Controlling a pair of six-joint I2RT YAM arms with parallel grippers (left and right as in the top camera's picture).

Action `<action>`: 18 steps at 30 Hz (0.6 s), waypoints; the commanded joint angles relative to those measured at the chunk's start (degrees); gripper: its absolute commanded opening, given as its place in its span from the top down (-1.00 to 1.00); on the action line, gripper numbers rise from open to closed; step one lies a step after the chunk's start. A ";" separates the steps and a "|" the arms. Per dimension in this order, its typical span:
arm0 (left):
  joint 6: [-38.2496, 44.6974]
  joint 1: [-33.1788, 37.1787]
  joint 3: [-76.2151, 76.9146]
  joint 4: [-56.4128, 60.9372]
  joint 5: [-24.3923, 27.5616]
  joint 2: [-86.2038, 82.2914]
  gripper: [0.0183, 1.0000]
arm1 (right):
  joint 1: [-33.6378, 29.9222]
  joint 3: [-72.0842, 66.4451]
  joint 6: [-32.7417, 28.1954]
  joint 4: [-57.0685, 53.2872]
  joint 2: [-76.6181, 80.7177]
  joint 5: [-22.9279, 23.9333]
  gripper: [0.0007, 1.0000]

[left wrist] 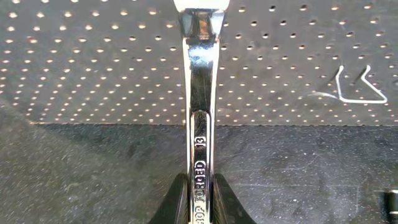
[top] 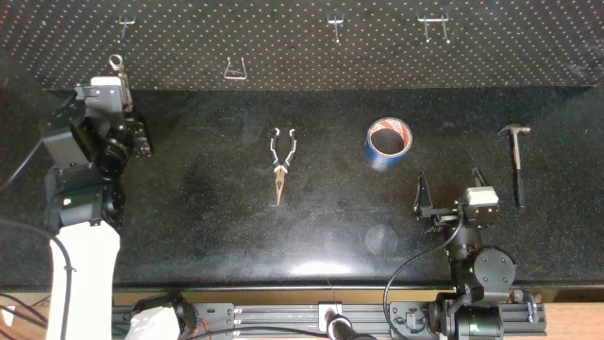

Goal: Place Tools Onto Pegboard

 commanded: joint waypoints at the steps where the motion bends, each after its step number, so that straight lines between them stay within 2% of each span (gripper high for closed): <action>1: -1.20 -0.22 0.07 2.19 0.59 0.98 0.98 | 0.35 -0.37 0.68 0.11 -0.42 -0.48 -0.95; 18: -1.20 -0.22 5.27 2.32 0.07 4.76 0.98 | 0.37 -0.35 0.68 0.11 -0.42 -0.48 -0.95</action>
